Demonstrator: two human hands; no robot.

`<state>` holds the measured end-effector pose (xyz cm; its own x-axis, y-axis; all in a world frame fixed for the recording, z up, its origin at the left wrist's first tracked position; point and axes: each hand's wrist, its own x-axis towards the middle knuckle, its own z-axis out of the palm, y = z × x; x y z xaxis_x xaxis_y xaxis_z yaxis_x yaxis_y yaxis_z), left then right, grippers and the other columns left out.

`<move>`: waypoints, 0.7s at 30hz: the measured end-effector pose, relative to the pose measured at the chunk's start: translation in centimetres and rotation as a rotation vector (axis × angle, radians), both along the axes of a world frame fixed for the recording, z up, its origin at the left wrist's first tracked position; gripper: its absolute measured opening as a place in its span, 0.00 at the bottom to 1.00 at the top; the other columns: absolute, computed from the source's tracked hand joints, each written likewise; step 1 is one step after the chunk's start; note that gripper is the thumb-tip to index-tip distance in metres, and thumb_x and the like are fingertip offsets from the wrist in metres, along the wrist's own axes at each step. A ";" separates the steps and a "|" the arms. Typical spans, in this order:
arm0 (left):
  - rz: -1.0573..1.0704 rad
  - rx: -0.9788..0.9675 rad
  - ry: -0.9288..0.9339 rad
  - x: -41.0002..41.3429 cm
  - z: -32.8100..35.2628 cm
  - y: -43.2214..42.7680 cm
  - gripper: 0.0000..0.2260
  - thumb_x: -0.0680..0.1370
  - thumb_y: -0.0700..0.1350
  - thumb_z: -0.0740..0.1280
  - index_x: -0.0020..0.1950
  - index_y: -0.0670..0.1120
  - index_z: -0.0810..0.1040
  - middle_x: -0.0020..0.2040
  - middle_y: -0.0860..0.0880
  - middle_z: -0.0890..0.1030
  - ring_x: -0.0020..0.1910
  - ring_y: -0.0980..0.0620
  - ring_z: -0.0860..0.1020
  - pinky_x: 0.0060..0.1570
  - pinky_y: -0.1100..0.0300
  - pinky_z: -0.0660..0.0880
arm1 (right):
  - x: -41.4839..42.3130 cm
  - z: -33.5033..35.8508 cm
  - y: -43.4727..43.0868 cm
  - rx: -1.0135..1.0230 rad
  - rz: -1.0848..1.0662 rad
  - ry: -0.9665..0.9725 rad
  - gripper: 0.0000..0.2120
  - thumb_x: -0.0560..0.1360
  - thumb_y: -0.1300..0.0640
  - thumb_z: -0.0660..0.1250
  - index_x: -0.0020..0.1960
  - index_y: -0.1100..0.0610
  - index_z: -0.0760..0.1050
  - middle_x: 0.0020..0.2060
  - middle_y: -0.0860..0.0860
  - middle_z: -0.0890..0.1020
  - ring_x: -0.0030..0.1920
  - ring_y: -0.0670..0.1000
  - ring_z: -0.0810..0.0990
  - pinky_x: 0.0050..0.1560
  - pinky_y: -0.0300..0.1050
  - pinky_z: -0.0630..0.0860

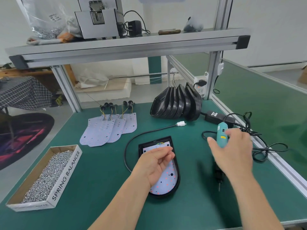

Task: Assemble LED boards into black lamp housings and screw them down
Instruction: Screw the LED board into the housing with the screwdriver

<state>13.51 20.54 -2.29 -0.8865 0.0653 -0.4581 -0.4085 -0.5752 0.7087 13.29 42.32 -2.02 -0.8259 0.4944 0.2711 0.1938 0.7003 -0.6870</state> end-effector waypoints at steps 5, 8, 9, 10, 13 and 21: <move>-0.013 -0.044 0.021 0.2 -0.1 0.2 0.07 0.80 0.32 0.65 0.45 0.33 0.81 0.35 0.40 0.84 0.32 0.49 0.84 0.31 0.65 0.79 | -1.4 -1.7 1.7 -0.096 -0.008 -0.340 0.25 0.73 0.46 0.72 0.56 0.53 0.59 0.39 0.48 0.72 0.43 0.58 0.74 0.41 0.50 0.67; -0.005 -0.036 0.019 0.3 -0.1 0.0 0.08 0.78 0.27 0.65 0.44 0.33 0.83 0.38 0.37 0.84 0.35 0.47 0.86 0.33 0.65 0.80 | -2.1 -1.9 2.1 -0.673 0.043 -0.182 0.16 0.74 0.57 0.70 0.59 0.59 0.72 0.37 0.49 0.75 0.35 0.51 0.74 0.34 0.45 0.68; -0.004 -0.034 0.017 0.3 -0.1 0.0 0.09 0.77 0.27 0.65 0.43 0.33 0.84 0.39 0.37 0.84 0.35 0.47 0.86 0.33 0.65 0.80 | -2.1 -1.8 2.1 -0.917 0.108 -0.108 0.13 0.74 0.60 0.68 0.58 0.60 0.75 0.35 0.50 0.75 0.31 0.49 0.73 0.31 0.42 0.69; -0.003 -0.032 0.016 0.4 -0.1 0.0 0.10 0.77 0.26 0.65 0.42 0.33 0.85 0.38 0.37 0.84 0.35 0.47 0.85 0.33 0.65 0.80 | -1.8 -1.5 1.8 -1.115 0.189 -0.037 0.11 0.75 0.62 0.67 0.57 0.60 0.76 0.32 0.49 0.73 0.28 0.47 0.71 0.27 0.39 0.68; -0.009 -0.033 0.009 0.4 -0.2 0.0 0.14 0.77 0.27 0.63 0.39 0.34 0.86 0.37 0.38 0.84 0.33 0.48 0.84 0.32 0.65 0.79 | -1.1 -0.4 0.0 -1.446 0.418 0.131 0.10 0.72 0.57 0.70 0.52 0.57 0.75 0.30 0.49 0.71 0.27 0.46 0.67 0.25 0.35 0.65; -0.068 -0.112 0.036 0.7 0.0 0.0 0.07 0.78 0.29 0.66 0.43 0.37 0.81 0.34 0.43 0.83 0.30 0.52 0.81 0.31 0.66 0.78 | -2.4 3.1 -5.1 -1.557 0.237 0.428 0.10 0.76 0.58 0.72 0.51 0.56 0.71 0.33 0.51 0.72 0.30 0.47 0.70 0.30 0.35 0.70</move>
<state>14.16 20.57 -2.26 -0.8979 0.0760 -0.4336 -0.4168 -0.4637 0.7818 10.85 37.23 1.04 -0.9190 0.3742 -0.1240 -0.1908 -0.6974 -0.6908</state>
